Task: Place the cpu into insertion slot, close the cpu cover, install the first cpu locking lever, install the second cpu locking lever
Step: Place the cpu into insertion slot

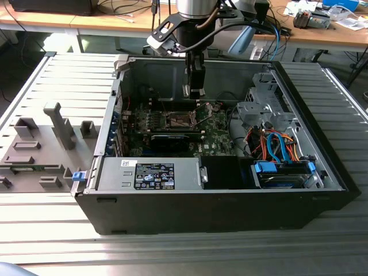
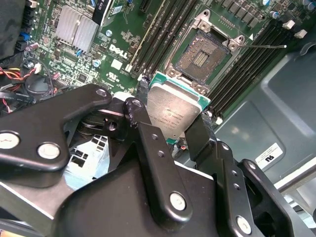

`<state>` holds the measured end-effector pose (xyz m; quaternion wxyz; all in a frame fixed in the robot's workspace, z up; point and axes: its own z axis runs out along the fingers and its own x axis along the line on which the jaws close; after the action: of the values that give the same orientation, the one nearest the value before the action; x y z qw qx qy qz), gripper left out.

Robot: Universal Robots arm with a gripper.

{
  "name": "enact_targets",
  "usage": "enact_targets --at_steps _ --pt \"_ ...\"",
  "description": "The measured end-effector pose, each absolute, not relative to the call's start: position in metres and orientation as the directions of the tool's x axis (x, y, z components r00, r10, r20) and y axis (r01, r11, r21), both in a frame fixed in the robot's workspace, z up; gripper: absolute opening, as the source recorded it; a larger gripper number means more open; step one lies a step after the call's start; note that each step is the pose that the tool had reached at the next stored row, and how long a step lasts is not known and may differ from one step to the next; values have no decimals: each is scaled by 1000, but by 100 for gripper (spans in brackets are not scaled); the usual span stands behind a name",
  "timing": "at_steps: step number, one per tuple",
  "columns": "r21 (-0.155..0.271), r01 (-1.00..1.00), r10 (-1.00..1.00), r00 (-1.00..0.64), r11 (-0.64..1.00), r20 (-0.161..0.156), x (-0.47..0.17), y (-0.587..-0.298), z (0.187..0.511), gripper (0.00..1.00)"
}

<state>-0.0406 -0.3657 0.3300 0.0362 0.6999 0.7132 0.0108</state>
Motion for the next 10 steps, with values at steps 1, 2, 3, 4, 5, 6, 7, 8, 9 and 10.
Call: enact_targets --at_steps 1,2,3,4,5,6,7,8,9,10 --pt "66 998 999 -16 19 -37 -41 -366 330 54" --pt "66 998 999 -14 17 -37 -41 -366 330 54" --pt "66 998 999 -12 15 -37 -41 -366 330 54" --pt "66 998 999 -11 14 -37 -41 -366 330 54" --pt "66 998 999 -9 11 -37 -41 -366 330 54" --pt "66 998 999 -7 10 -37 -41 -366 330 54" --pt "66 998 999 -6 8 -37 -41 -366 330 54" --pt "66 998 999 -4 6 -37 -41 -366 330 54" --pt "66 998 999 -2 5 -37 -41 -366 330 54" --pt "66 998 999 0 3 -38 -41 -366 330 54"
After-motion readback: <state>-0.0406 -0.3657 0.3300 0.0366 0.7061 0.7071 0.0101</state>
